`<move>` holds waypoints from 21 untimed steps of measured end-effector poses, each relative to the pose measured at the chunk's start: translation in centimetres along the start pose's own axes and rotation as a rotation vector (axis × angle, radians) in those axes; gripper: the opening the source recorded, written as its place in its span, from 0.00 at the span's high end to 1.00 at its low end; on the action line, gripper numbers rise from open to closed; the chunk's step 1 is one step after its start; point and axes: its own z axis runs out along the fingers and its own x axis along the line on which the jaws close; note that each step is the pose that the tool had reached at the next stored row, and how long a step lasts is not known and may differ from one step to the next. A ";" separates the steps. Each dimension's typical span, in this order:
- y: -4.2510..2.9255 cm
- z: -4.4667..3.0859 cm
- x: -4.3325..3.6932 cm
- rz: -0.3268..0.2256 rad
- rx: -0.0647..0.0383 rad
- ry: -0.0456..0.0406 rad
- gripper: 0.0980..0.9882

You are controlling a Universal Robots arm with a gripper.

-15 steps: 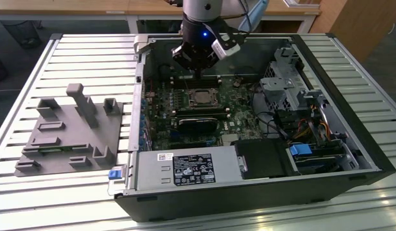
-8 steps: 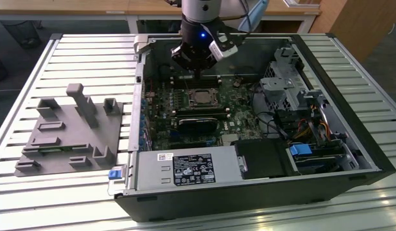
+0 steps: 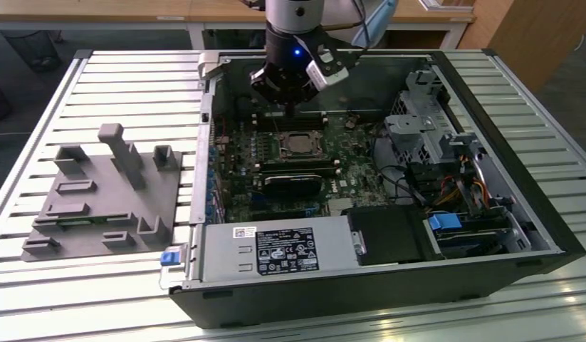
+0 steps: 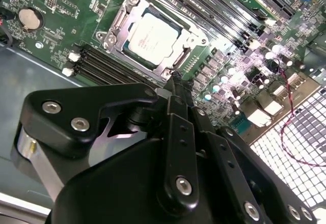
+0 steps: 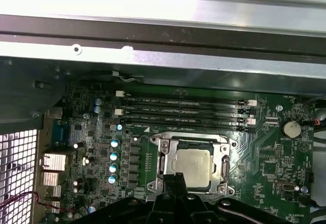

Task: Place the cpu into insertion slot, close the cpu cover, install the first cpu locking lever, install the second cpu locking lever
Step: 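Install the first cpu locking lever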

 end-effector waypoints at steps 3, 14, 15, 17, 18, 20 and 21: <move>0.01 0.00 0.18 0.000 0.000 0.0000 0.99; 0.06 0.04 1.35 0.001 0.000 -0.0001 0.99; 0.07 0.04 1.41 0.001 0.000 -0.0002 0.99; 0.07 0.05 1.70 0.001 0.000 -0.0001 0.99; 0.09 0.04 1.94 0.001 0.000 -0.0003 0.99; 0.11 0.06 2.45 0.001 0.000 -0.0014 0.99; 0.12 0.08 2.56 0.001 0.000 -0.0016 0.99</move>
